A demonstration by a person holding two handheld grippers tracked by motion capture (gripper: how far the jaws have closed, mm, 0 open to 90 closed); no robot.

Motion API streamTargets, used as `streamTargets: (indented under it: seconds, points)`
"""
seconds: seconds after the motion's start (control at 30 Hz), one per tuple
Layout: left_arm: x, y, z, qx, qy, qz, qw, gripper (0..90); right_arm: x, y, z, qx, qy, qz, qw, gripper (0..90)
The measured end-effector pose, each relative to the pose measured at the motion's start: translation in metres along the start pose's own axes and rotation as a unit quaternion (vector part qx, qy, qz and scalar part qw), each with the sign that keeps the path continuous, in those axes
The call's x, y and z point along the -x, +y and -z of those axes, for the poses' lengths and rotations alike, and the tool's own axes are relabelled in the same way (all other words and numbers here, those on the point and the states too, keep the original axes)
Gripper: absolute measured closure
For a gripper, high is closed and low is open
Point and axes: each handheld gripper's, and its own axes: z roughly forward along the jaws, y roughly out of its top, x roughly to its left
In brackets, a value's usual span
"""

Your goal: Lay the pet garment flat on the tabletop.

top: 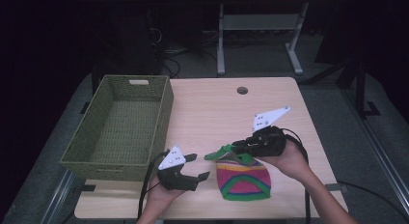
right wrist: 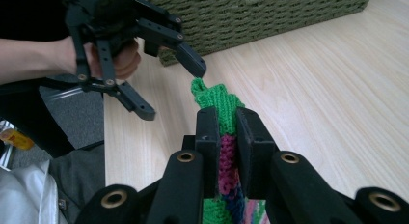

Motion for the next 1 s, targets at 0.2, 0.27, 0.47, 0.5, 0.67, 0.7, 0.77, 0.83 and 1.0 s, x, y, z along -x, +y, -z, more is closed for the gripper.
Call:
streamTargets:
  seconds: [0.2, 0.27, 0.47, 0.5, 0.67, 0.7, 0.77, 0.83, 1.0]
  points:
    - [-0.004, 0.001, -0.013, -0.005, -0.003, -0.010, 0.9999, 26.1, 0.004, 0.000, 0.005, 0.003, 0.008, -0.002, 1.0000, 80.0]
    - [-0.006, 0.000, -0.018, -0.005, -0.005, -0.001, 1.0000, 27.2, 0.005, 0.000, 0.005, 0.005, 0.010, -0.004, 0.9999, 80.0]
    - [-0.014, -0.001, -0.026, 0.001, -0.004, 0.007, 1.0000, 31.3, 0.004, 0.002, 0.006, 0.006, 0.016, 0.001, 0.9998, 79.9]
    - [-0.015, 0.000, -0.027, 0.001, -0.004, 0.007, 1.0000, 31.9, 0.003, 0.002, 0.006, 0.004, 0.017, 0.001, 0.9999, 79.9]
    - [-0.017, -0.001, -0.036, -0.007, -0.009, 0.007, 0.9999, 34.0, 0.004, 0.003, 0.010, 0.008, 0.016, 0.003, 0.9998, 79.8]
    - [-0.017, -0.001, -0.037, -0.008, -0.009, 0.006, 0.9999, 34.9, 0.004, 0.003, 0.011, 0.009, 0.015, 0.002, 0.9998, 79.8]
    - [-0.018, 0.000, -0.038, -0.006, -0.010, 0.004, 0.9999, 36.8, 0.004, 0.003, 0.013, 0.012, 0.015, 0.001, 0.9998, 79.9]
    - [-0.017, 0.001, -0.040, -0.002, -0.010, -0.001, 0.9999, 39.4, 0.004, 0.003, 0.013, 0.011, 0.015, 0.003, 0.9998, 79.8]
    - [-0.019, 0.004, -0.045, -0.005, -0.016, 0.000, 0.9999, 49.2, 0.005, 0.003, 0.015, 0.012, 0.015, 0.003, 0.9998, 79.8]
